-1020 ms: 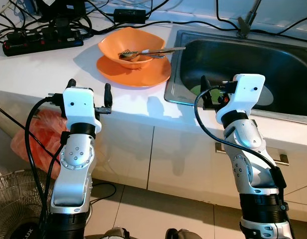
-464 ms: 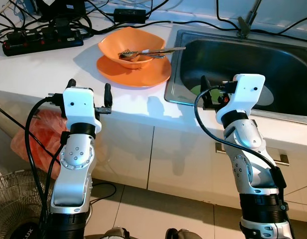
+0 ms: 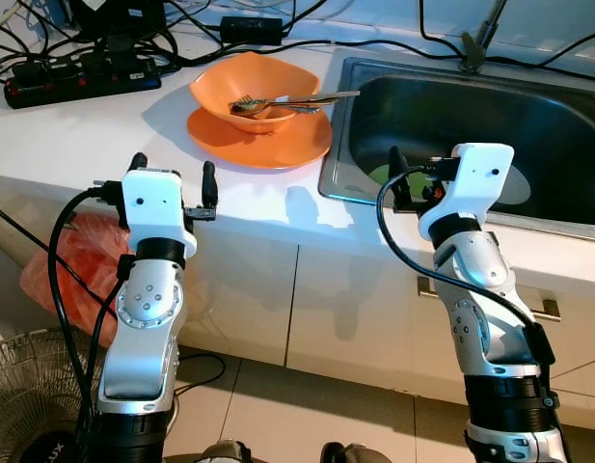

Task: Kitchen organization

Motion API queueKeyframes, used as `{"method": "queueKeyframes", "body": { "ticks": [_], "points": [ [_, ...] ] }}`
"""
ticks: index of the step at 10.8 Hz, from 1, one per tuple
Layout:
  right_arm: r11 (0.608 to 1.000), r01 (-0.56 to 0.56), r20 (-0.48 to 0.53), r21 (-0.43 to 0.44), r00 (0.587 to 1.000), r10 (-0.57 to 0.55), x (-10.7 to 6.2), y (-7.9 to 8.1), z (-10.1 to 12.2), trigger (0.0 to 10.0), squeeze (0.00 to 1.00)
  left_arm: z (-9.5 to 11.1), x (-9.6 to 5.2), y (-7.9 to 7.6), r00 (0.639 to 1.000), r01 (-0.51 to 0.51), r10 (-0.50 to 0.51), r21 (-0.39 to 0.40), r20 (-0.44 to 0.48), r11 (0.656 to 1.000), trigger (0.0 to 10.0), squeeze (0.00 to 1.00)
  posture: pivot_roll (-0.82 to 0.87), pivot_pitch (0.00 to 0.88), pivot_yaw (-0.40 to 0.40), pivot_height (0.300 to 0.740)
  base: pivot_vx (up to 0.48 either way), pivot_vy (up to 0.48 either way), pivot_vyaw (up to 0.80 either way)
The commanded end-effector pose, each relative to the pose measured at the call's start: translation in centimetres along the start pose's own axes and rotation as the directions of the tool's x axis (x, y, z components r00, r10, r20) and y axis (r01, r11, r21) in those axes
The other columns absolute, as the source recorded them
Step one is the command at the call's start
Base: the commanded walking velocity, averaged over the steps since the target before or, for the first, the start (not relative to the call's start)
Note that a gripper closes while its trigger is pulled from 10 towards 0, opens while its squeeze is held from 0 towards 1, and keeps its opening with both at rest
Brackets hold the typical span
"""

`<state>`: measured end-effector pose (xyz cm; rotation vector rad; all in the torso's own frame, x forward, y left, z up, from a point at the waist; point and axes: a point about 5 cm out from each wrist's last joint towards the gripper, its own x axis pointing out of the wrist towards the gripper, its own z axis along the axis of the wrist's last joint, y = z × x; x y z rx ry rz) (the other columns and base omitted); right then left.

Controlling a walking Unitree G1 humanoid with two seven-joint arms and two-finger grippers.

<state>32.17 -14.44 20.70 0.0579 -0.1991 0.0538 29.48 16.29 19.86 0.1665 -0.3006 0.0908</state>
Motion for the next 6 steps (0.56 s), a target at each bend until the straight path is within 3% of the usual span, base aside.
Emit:
{"method": "queueKeyframes", "body": {
  "ticks": [1,6],
  "points": [
    [1.000,0.021,-0.013,0.006,1.000,-0.021,-0.03,-0.43,-0.17,10.0,0.00,-0.07,-0.02,-0.20,1.000,0.009,-0.009,0.001,-0.002,1.000,10.0,0.00,0.06,0.130,-0.013,0.740,0.000,0.000,0.00],
    [1.000,0.021,-0.013,0.006,1.000,-0.021,-0.03,-0.43,-0.17,10.0,0.00,-0.07,-0.02,-0.20,1.000,0.009,-0.009,0.001,-0.002,1.000,10.0,0.00,0.06,0.130,-0.013,0.740,0.000,0.000,0.00]
  ]
}}
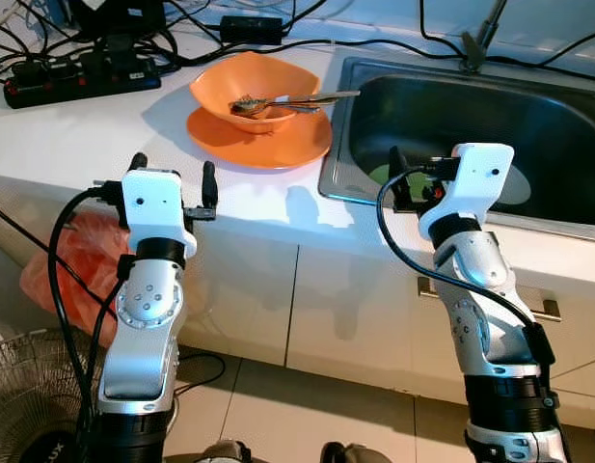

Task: Kitchen organization

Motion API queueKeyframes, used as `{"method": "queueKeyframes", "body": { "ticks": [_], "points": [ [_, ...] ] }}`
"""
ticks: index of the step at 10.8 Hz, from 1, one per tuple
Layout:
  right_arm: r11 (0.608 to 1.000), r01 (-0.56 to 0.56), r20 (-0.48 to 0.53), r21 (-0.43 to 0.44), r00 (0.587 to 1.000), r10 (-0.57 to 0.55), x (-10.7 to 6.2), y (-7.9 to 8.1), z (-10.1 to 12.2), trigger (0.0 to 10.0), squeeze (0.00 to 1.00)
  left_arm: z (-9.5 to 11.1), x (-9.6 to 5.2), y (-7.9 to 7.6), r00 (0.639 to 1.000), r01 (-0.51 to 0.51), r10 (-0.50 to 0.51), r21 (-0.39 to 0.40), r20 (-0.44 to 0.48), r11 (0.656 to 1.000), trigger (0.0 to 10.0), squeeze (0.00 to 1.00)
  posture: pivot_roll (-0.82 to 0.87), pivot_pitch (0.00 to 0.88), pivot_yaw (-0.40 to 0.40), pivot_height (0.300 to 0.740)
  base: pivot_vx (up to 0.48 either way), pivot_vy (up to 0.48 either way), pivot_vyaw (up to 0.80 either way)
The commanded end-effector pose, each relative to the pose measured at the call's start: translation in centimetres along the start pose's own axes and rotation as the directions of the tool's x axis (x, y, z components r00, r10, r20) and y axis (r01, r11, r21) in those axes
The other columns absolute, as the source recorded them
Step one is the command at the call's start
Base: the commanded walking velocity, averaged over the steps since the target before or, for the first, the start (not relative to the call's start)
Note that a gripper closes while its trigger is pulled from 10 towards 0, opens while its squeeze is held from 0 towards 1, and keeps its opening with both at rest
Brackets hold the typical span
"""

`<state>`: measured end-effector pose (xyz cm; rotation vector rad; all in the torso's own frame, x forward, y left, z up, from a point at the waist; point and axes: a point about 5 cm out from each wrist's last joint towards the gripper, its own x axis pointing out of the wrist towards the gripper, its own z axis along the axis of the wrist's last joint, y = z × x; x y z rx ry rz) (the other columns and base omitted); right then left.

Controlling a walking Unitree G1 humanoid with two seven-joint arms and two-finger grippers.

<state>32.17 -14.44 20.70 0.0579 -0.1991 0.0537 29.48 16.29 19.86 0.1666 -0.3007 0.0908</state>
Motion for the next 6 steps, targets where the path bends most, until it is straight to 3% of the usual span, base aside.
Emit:
{"method": "queueKeyframes", "body": {
  "ticks": [1,2,3,6],
  "points": [
    [1.000,0.021,-0.013,0.006,1.000,-0.021,-0.03,-0.43,-0.17,10.0,0.00,-0.07,-0.02,-0.20,1.000,0.009,-0.009,0.001,-0.002,1.000,10.0,0.00,0.06,0.130,-0.013,0.740,0.000,0.000,0.00],
    [1.000,0.021,-0.013,0.002,1.000,-0.021,-0.02,-0.43,-0.17,10.0,0.00,0.01,0.12,-0.14,1.000,0.010,-0.010,0.005,0.004,1.000,10.0,0.00,0.00,0.000,0.000,0.740,0.000,0.000,0.00],
    [1.000,0.029,-0.005,-0.004,1.000,-0.029,-0.01,-0.32,-0.53,10.0,0.00,0.25,0.48,0.05,1.000,-0.007,0.008,-0.006,0.025,1.000,10.0,0.00,0.06,0.122,-0.015,0.740,0.000,0.000,0.00],
    [1.000,0.010,0.000,0.012,1.000,-0.010,-0.04,-0.01,-0.59,10.0,0.00,0.49,0.61,-0.15,0.999,0.001,0.000,-0.021,0.034,1.000,10.0,0.00,0.06,0.121,-0.013,0.740,0.000,0.000,0.00]
  ]
}}
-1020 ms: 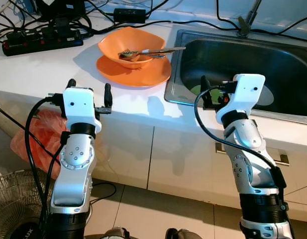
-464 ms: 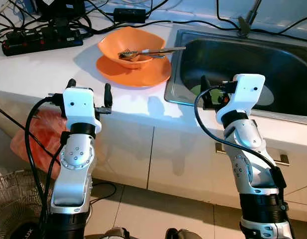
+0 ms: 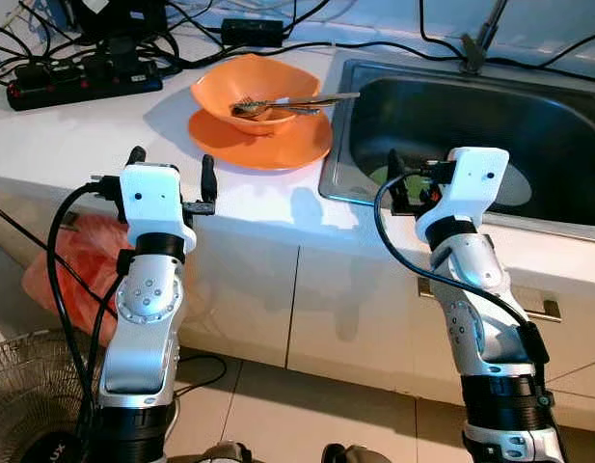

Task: Kitchen organization

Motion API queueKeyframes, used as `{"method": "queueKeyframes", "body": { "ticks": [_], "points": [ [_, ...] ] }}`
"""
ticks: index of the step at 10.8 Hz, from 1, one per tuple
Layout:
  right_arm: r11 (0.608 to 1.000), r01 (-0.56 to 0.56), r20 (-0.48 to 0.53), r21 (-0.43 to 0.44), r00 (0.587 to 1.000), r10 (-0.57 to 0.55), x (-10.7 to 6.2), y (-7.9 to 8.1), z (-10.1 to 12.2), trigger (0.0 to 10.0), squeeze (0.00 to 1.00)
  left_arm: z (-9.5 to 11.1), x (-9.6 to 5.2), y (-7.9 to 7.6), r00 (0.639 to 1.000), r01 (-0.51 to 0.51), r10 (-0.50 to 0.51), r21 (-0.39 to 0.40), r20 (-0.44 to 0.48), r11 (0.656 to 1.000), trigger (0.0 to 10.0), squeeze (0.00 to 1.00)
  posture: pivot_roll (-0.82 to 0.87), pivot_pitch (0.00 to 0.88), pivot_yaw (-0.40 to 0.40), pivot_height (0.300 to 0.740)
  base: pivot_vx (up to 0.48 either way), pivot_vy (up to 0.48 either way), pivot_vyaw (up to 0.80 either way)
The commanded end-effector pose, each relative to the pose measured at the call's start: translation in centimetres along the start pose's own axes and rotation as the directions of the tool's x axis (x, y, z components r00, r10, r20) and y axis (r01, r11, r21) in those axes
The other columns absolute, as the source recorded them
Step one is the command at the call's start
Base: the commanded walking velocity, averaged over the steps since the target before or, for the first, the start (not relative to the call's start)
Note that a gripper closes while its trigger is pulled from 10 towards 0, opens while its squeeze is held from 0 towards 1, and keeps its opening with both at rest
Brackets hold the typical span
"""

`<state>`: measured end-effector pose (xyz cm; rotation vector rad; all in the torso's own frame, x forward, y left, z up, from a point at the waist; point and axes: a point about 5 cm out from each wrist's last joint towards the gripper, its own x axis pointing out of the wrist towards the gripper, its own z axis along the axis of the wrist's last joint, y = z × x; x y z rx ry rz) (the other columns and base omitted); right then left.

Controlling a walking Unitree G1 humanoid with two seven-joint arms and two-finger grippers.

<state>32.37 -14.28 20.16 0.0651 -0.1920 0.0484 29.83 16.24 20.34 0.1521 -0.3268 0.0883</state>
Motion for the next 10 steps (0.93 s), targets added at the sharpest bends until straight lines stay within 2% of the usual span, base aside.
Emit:
{"method": "queueKeyframes", "body": {
  "ticks": [1,3,9,10],
  "points": [
    [1.000,-0.003,0.011,0.004,1.000,0.003,-0.15,-0.04,0.05,10.0,0.00,0.22,0.26,-0.39,1.000,0.018,-0.018,-0.007,0.011,1.000,10.0,0.00,0.06,0.120,-0.012,0.740,0.000,0.000,0.00],
    [1.000,-0.020,0.023,0.001,1.000,0.020,-0.22,0.18,0.17,10.0,0.00,0.61,0.46,-1.07,0.999,0.042,-0.041,-0.017,0.024,0.999,10.0,0.00,0.06,0.120,-0.011,0.740,0.000,0.000,0.00],
    [1.000,-0.026,0.027,0.005,0.999,0.026,-0.28,0.21,0.12,10.0,0.00,0.30,0.48,-0.66,1.000,0.024,-0.024,-0.009,0.010,1.000,10.0,0.00,0.06,0.122,-0.010,0.740,0.000,-0.283,0.00],
    [1.000,-0.026,0.027,0.005,0.999,0.026,-0.29,0.22,0.11,10.0,0.00,0.29,0.47,-0.65,1.000,0.023,-0.023,-0.009,0.009,1.000,10.0,0.00,0.06,0.122,-0.010,0.740,0.000,0.000,0.00]
  ]
}}
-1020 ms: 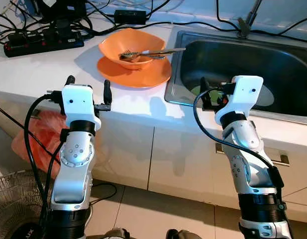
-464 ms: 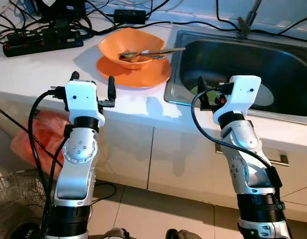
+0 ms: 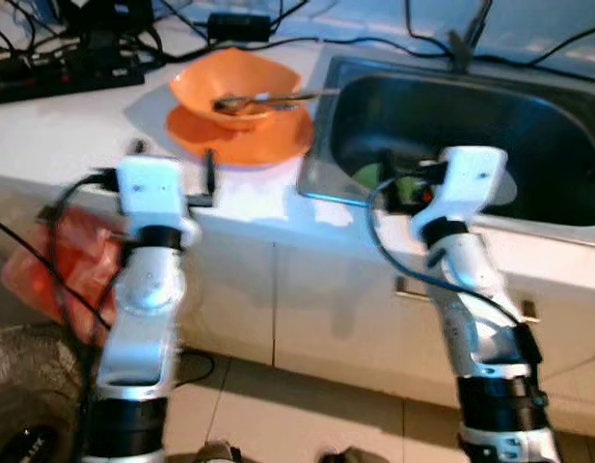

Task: Kitchen organization

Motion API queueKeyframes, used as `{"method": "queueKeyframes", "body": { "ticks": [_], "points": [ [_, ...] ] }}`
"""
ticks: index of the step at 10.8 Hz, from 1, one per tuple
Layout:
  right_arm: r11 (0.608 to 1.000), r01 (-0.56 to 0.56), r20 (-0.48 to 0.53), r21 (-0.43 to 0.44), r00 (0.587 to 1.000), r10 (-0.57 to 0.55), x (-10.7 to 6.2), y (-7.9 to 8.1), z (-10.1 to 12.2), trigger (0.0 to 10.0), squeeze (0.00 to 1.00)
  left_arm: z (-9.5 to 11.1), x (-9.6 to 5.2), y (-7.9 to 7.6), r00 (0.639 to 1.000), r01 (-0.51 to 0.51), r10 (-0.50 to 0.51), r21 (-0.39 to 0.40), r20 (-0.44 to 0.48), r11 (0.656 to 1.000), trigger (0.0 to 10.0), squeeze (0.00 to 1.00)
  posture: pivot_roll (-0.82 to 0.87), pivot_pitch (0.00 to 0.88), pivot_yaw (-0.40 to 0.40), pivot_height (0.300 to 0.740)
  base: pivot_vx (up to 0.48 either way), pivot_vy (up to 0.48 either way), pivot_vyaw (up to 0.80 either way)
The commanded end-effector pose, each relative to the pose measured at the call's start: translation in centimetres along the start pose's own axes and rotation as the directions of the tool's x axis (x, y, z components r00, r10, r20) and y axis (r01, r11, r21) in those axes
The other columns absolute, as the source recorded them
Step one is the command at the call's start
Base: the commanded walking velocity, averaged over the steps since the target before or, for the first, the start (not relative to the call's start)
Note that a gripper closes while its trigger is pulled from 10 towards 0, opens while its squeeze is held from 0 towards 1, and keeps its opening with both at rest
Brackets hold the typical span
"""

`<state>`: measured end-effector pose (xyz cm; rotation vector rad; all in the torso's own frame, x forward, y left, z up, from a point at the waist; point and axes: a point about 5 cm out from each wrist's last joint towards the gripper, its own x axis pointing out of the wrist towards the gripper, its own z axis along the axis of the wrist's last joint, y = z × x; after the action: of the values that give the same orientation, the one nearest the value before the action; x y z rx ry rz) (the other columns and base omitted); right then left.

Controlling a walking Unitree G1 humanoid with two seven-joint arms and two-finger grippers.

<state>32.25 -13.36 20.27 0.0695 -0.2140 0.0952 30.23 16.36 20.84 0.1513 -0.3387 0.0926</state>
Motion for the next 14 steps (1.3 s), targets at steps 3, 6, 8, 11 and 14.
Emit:
{"method": "queueKeyframes", "body": {
  "ticks": [3,6,8,11,14],
  "points": [
    [1.000,0.020,0.007,-0.002,1.000,-0.020,-0.3,-0.7,0.0,10.0,0.00,-0.1,-0.1,-0.6,1.000,0.018,-0.018,-0.022,-0.005,1.000,10.0,0.00,0.06,0.124,-0.010,0.740,0.000,0.000,0.00],
    [1.000,0.019,0.011,-0.003,1.000,-0.019,-0.4,-0.6,0.1,10.0,0.00,0.4,0.0,-0.7,0.999,0.036,-0.035,-0.043,0.012,0.998,10.0,0.00,0.06,0.124,-0.006,0.740,0.000,0.000,0.00],
    [1.000,0.002,0.041,-0.024,0.999,-0.001,-0.4,-0.4,0.6,10.0,0.00,1.8,0.5,-0.4,0.998,0.035,-0.031,-0.070,0.051,0.997,10.0,0.00,0.06,0.124,-0.006,0.740,0.133,0.000,0.00],
    [0.999,-0.026,0.131,-0.036,0.991,0.031,-0.2,0.3,2.7,10.0,0.00,2.3,0.7,-0.4,0.997,0.040,-0.035,-0.076,0.070,0.996,10.0,0.00,0.06,0.124,-0.005,0.740,0.350,0.000,0.00],
    [0.998,-0.038,0.154,-0.041,0.987,0.043,-0.1,0.6,3.3,10.0,0.00,2.2,0.7,-0.5,0.998,0.044,-0.040,-0.075,0.057,0.996,10.0,0.00,0.06,0.124,-0.003,0.740,0.358,0.000,0.00]
  ]
}}
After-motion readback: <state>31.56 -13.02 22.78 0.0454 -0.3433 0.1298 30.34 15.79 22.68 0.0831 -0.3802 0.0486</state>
